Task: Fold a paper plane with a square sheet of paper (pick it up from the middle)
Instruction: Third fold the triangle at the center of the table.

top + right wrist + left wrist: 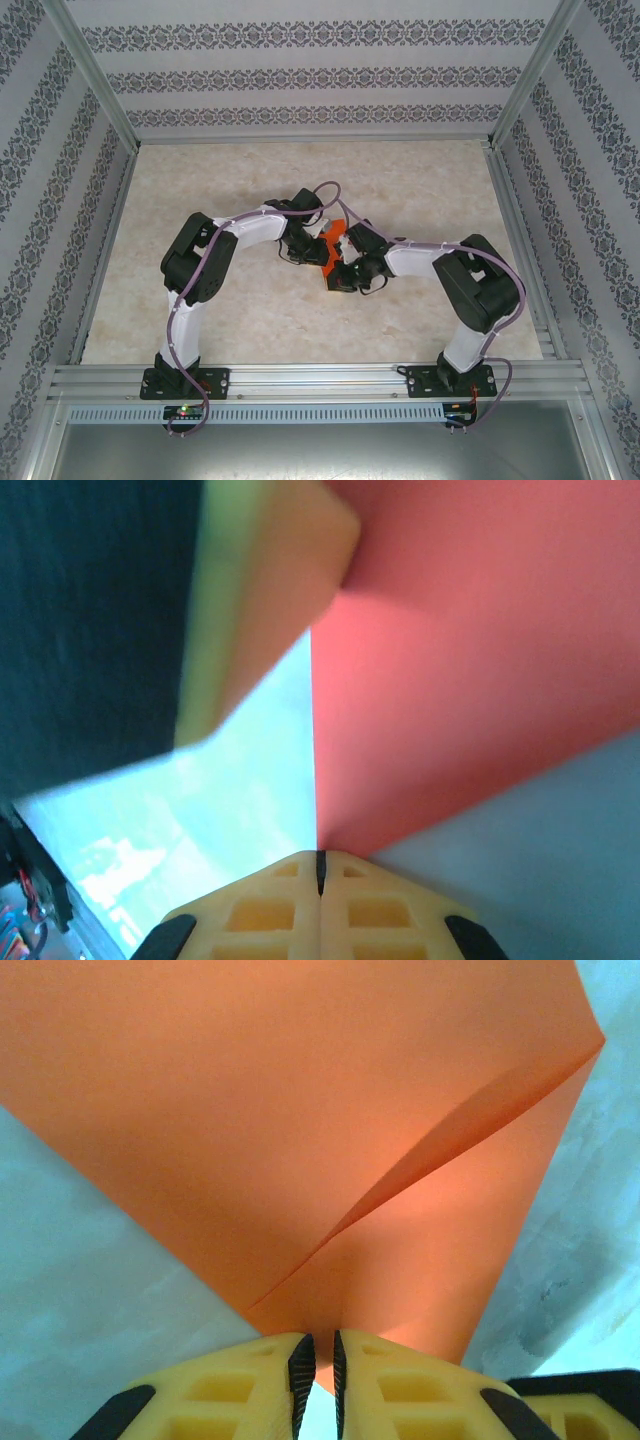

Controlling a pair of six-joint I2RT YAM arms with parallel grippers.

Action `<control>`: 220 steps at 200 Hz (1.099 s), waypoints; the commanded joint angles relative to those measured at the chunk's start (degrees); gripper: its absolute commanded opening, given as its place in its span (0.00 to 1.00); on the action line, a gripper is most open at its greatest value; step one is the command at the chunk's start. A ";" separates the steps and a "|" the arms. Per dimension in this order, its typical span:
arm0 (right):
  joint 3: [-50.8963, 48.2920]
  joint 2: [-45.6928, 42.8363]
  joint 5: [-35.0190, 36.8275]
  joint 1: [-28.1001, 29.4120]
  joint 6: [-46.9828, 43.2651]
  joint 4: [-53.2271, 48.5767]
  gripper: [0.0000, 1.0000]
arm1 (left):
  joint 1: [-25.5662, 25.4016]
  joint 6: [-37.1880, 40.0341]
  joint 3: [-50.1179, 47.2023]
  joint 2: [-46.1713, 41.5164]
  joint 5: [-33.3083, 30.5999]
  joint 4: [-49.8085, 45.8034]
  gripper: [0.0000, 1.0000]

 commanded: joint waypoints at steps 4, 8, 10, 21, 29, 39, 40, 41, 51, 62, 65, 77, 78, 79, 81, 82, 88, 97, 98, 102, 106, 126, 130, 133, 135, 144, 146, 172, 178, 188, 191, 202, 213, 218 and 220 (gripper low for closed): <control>-3.37 -4.44 -4.37 -0.29 2.21 0.75 0.05 | 0.59 1.11 -2.46 5.25 -7.75 -5.76 0.21; -3.55 -5.06 -4.83 -0.76 2.74 1.68 0.05 | 0.59 1.09 -2.46 5.28 -7.54 -5.72 0.21; -3.66 -5.44 -4.99 -1.02 3.02 2.06 0.05 | 0.59 1.08 -2.48 5.25 -7.52 -5.69 0.21; -3.96 -7.11 -4.77 -2.50 4.13 4.09 0.05 | 0.58 1.14 -2.37 5.26 -7.22 -5.58 0.21; -3.88 -7.84 -4.21 -3.58 4.77 5.16 0.05 | 0.58 1.20 -2.16 5.36 -7.12 -5.67 0.21; -3.96 -8.24 -3.10 -4.99 5.81 7.15 0.05 | 0.58 1.11 -2.07 5.54 -6.86 -5.54 0.21; -3.92 -8.22 -2.99 -5.13 5.91 7.39 0.05 | 0.58 1.09 -2.04 5.57 -6.81 -5.52 0.21; -3.89 -8.22 -2.89 -5.24 6.00 7.60 0.05 | 0.58 1.09 -2.03 5.58 -6.78 -5.51 0.21; -3.17 -7.45 -2.40 -5.95 6.61 8.81 0.05 | 0.52 0.99 -1.93 5.56 -6.71 -5.37 0.21; -1.82 -5.68 -1.95 -6.23 6.59 9.17 0.05 | 0.59 0.82 -1.93 5.44 -6.50 -5.19 0.21; -1.39 -5.06 -1.96 -6.23 6.55 9.13 0.05 | 0.59 0.79 -2.01 5.35 -6.47 -5.11 0.21; -0.47 -2.80 -2.70 -6.23 6.62 10.24 0.05 | 0.59 0.61 -2.19 5.02 -6.45 -4.96 0.21; -0.42 -2.74 -2.74 -6.23 6.62 10.34 0.05 | 0.59 0.62 -2.19 5.00 -6.43 -4.97 0.21; -0.39 -2.53 -2.81 -6.23 6.67 10.39 0.05 | 0.59 0.63 -2.19 4.98 -6.46 -4.97 0.21; -0.28 -2.15 -2.86 -6.25 6.70 10.54 0.05 | 0.59 0.57 -2.19 4.98 -6.49 -4.91 0.21; -0.23 -1.97 -2.91 -6.24 6.71 10.63 0.05 | 0.59 0.56 -2.19 5.02 -6.45 -4.89 0.21; 0.09 -1.04 -3.02 -6.14 6.74 11.02 0.05 | 0.54 0.62 -2.19 4.92 -6.50 -4.89 0.21; 0.26 -0.10 -3.29 -6.05 6.84 11.76 0.05 | 0.58 0.62 -2.12 5.04 -6.50 -4.97 0.21; 0.30 -0.03 -3.30 -6.05 6.86 11.90 0.05 | 0.54 0.63 -2.11 5.01 -6.54 -4.97 0.21; 0.24 0.39 -3.31 -5.95 6.89 12.29 0.05 | 0.58 0.60 -2.11 4.98 -6.48 -4.93 0.21; 0.26 0.71 -3.27 -5.89 6.85 12.43 0.05 | 0.58 0.64 -2.07 5.14 -6.49 -4.97 0.21; 0.70 2.69 -1.89 -5.87 5.19 10.78 0.05 | 0.59 0.67 -1.91 5.15 -6.36 -5.12 0.21; 0.62 3.04 -1.73 -5.95 4.98 10.71 0.05 | 0.59 0.66 -1.85 5.04 -6.40 -5.21 0.21; 0.47 3.30 -1.61 -6.04 4.87 10.73 0.05 | 0.56 0.72 -1.84 5.01 -6.44 -5.25 0.21; 0.38 3.44 -1.48 -6.11 4.76 10.71 0.05 | 0.58 0.83 -1.84 4.98 -6.46 -5.28 0.21; 0.24 3.89 -0.17 -6.30 4.15 10.00 0.04 | 0.59 0.99 -1.76 4.91 -6.79 -5.50 0.21; 0.23 3.98 0.24 -6.33 3.98 9.59 0.05 | 0.59 1.08 -1.71 4.96 -6.77 -5.61 0.21; -0.51 3.45 3.53 -6.58 2.90 7.19 0.04 | 0.59 1.26 -1.74 5.03 -6.85 -5.84 0.21; -0.53 2.94 4.01 -6.45 2.79 6.66 0.03 | 0.59 1.37 -1.76 5.14 -6.85 -5.85 0.21; -0.69 1.89 4.29 -6.31 2.51 5.86 0.03 | 0.59 1.43 -1.78 5.25 -6.82 -5.85 0.21; -0.70 1.49 4.35 -6.31 2.42 5.61 0.03 | 0.59 1.43 -1.76 5.24 -6.76 -5.85 0.21; -0.36 0.18 4.98 -6.14 2.04 3.98 0.03 | 0.59 1.39 -1.80 5.25 -6.48 -5.60 0.21; -0.05 -1.16 5.71 -6.14 1.71 2.97 0.03 | 0.59 1.35 -1.84 5.17 -6.31 -5.32 0.21; 0.07 -1.70 5.82 -6.27 1.75 2.94 0.03 | 0.59 1.43 -1.85 5.15 -6.31 -5.32 0.21; 0.14 -1.81 5.94 -6.35 1.85 2.97 0.03 | 0.59 1.54 -1.84 5.11 -6.38 -5.37 0.21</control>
